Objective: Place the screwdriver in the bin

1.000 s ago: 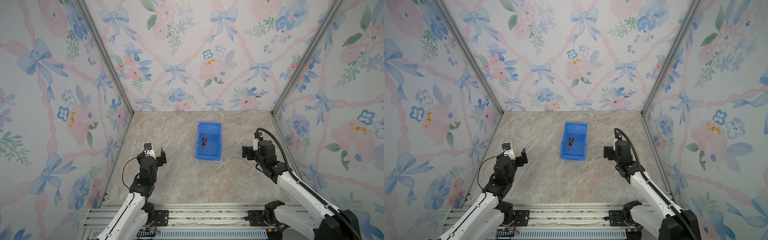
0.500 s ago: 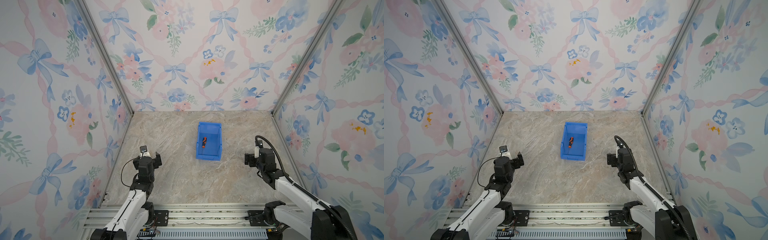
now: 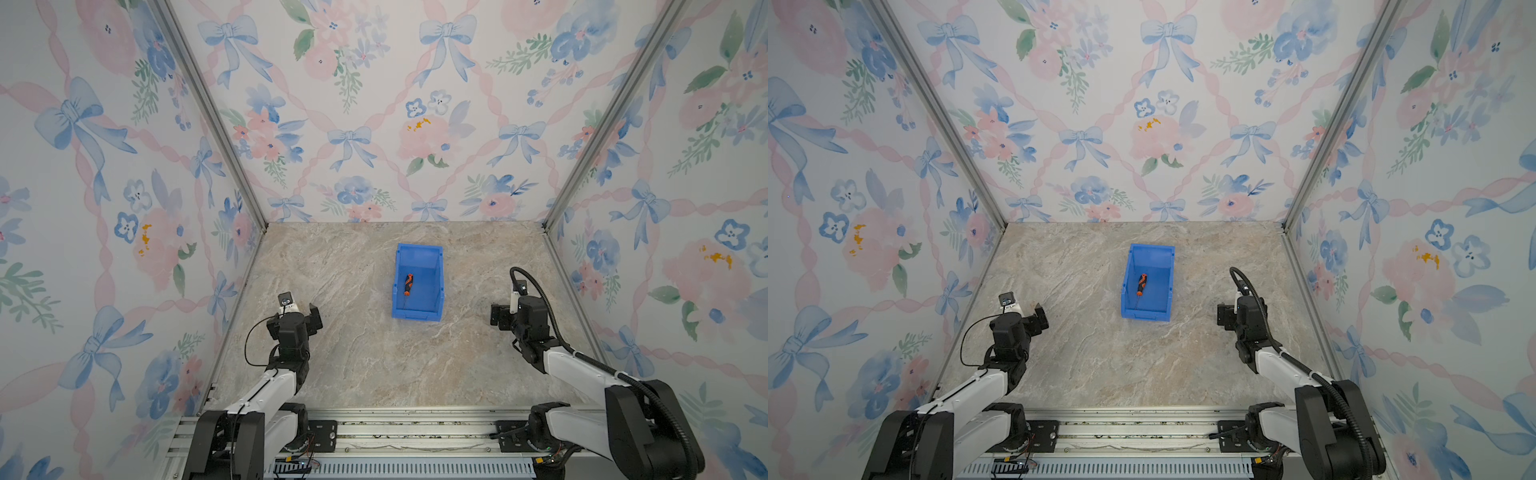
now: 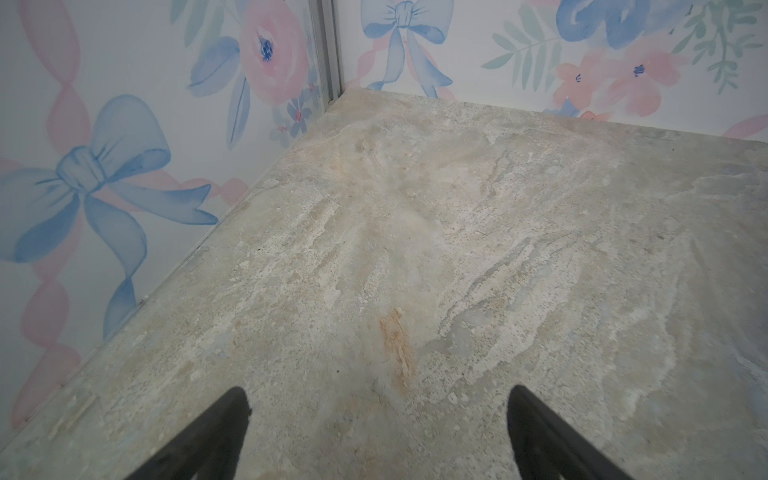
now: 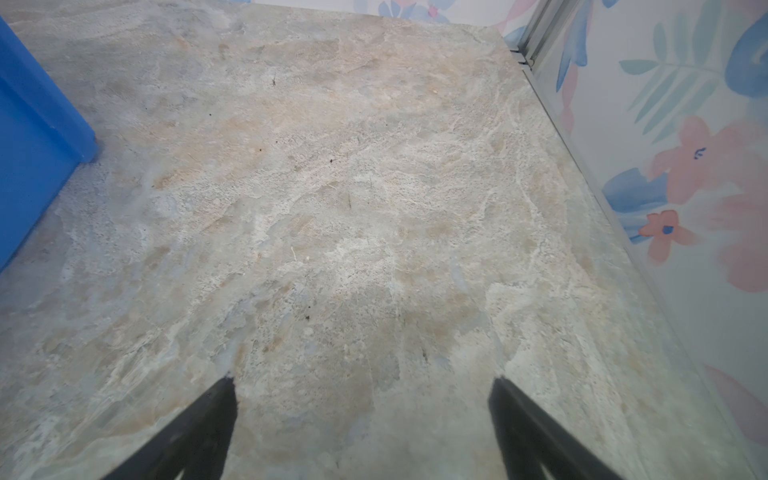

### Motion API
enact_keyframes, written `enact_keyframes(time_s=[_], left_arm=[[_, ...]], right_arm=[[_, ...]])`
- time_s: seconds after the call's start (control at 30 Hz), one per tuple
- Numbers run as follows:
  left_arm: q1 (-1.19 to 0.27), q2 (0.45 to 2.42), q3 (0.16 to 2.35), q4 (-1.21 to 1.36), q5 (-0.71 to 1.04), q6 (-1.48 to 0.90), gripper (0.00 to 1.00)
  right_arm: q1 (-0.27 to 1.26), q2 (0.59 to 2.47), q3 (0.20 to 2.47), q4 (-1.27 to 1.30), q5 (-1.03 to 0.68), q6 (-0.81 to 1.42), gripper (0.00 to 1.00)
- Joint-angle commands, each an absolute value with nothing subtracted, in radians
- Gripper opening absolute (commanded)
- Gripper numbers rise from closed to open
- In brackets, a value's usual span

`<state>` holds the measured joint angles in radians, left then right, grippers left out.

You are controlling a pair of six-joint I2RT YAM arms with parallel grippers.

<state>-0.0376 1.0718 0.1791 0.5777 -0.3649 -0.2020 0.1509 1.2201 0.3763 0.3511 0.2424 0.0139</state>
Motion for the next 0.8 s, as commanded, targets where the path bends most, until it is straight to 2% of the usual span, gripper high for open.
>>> enact_keyframes(time_s=[0.0, 0.77], left_arm=[[-0.025, 1.128, 0.181, 0.715, -0.338, -0.173, 0.97], [-0.005, 1.478, 0.311, 0.996, -0.238, -0.117, 0.97]], right_arm=[[0.143, 1.257, 0.415, 0.442, 0.248, -0.006, 0.97], [0.096, 1.44, 0.522, 0.551, 0.223, -0.019, 0.97]])
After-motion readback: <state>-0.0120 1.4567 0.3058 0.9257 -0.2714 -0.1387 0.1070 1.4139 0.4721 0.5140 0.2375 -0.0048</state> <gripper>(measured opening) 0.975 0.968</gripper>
